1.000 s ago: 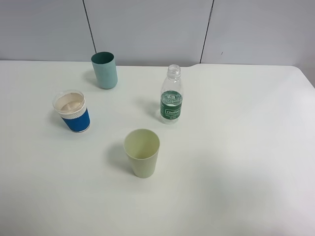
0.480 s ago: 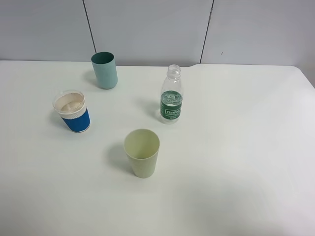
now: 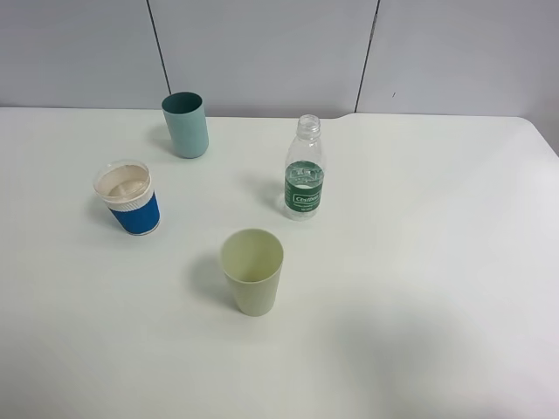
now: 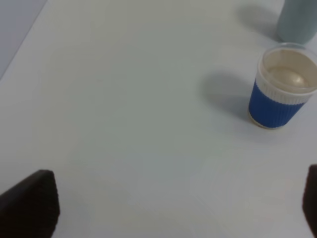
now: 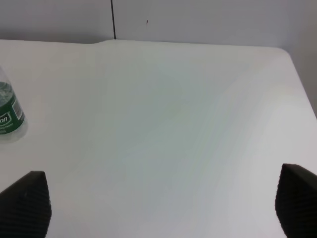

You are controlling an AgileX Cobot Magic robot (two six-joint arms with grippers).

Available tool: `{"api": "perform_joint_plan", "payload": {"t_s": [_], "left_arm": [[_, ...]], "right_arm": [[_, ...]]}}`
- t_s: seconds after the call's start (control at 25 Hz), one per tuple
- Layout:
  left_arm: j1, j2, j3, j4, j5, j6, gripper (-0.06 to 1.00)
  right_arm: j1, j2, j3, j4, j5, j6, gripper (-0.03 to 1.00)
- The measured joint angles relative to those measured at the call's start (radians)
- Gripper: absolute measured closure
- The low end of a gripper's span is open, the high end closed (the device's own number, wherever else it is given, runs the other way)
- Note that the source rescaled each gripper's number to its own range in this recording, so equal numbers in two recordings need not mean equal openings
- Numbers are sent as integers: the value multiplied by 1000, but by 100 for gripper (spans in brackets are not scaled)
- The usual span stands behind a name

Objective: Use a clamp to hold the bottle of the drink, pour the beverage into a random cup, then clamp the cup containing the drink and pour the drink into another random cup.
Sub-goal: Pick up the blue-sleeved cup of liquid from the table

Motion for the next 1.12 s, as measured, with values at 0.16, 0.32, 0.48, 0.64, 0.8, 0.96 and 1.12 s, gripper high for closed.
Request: {"api": "perform_joint_plan", "payload": {"t_s": [0.16, 0.32, 0.48, 0.64, 0.8, 0.96, 1.12], "left_arm": [[0, 0, 0, 0, 0, 0, -6], [0, 0, 0, 0, 0, 0, -6], [0, 0, 0, 0, 0, 0, -6], [0, 0, 0, 0, 0, 0, -6], [0, 0, 0, 0, 0, 0, -6], [0, 0, 0, 0, 0, 0, -6], [0, 0, 0, 0, 0, 0, -6]], "right_arm": [[0, 0, 43, -5, 45, 21, 20], [0, 0, 46, -31, 53, 64, 20], [0, 0, 46, -46, 53, 121, 20], [0, 0, 46, -46, 53, 132, 20], [0, 0, 46, -46, 53, 133, 20], [0, 0, 46, -46, 53, 133, 20], [0, 0, 46, -68, 53, 130, 20]]}}
